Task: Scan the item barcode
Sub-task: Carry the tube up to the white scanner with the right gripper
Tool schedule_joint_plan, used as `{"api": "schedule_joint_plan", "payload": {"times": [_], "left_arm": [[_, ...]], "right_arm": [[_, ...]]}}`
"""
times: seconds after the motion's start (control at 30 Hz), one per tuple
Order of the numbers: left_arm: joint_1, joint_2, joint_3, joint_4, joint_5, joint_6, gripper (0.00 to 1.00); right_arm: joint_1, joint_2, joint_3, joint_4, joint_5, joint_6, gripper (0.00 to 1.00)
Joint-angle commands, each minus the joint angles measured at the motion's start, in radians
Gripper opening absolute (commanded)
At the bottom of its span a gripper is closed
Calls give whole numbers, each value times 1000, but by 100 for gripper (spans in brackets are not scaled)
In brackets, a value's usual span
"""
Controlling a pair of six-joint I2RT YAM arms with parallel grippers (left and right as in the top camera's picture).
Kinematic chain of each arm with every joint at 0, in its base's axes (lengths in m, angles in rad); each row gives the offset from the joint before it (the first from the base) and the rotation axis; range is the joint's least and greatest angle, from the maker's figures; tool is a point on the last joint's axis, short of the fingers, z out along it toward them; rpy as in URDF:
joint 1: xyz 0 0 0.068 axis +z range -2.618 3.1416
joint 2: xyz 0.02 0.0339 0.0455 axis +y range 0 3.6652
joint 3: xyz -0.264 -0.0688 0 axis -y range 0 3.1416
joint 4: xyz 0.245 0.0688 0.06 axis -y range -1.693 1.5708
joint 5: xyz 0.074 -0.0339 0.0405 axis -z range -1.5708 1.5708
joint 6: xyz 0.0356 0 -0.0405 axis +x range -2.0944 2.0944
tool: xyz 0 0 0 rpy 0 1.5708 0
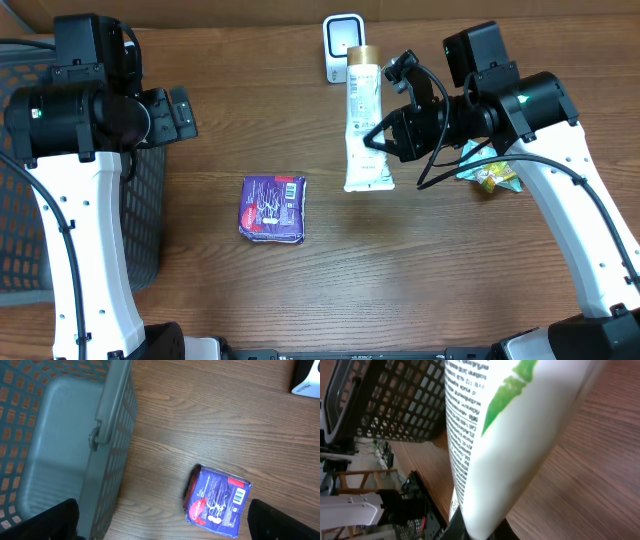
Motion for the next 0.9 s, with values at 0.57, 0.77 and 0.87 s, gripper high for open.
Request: {"api": "schedule_joint_plan", "payload": {"times": [0.57,0.77,0.87], "left_arm": [[-2,-4,21,-2,5,-3,100],[-2,-4,21,-2,5,-3,100],[-2,-4,21,-2,5,-3,100]], "right_arm": [[74,-35,44,-25,96,-108,4],[127,-34,43,-25,191,-108,4],[130,-34,41,-29,202,-108,4]]}}
